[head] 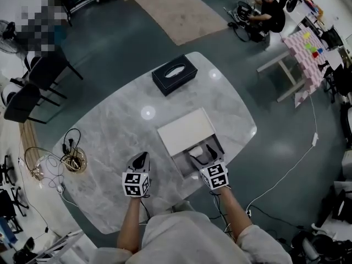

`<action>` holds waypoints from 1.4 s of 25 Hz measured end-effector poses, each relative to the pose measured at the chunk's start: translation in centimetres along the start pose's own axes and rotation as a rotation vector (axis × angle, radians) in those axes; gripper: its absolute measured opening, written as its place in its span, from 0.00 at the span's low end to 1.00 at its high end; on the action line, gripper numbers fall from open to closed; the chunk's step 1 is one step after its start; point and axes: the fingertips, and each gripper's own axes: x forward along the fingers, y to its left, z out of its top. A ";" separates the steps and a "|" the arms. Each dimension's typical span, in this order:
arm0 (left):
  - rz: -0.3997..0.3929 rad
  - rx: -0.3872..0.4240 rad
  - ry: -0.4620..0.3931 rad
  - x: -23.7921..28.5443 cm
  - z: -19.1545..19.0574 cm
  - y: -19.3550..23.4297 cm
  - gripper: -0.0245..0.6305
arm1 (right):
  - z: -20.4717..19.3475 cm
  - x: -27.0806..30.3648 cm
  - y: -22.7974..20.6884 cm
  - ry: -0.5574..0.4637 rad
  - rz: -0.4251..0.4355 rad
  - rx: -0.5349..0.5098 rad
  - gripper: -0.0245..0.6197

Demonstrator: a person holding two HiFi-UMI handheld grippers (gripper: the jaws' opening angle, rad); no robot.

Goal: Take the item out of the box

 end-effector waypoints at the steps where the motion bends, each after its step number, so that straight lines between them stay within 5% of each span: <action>1: -0.002 0.001 0.002 0.0 -0.1 0.0 0.06 | -0.3 0.4 0.1 0.019 0.003 -0.004 0.58; 35: -0.002 -0.010 0.005 -0.6 -1.1 0.2 0.06 | -6.9 6.9 0.3 0.468 0.041 -0.075 0.53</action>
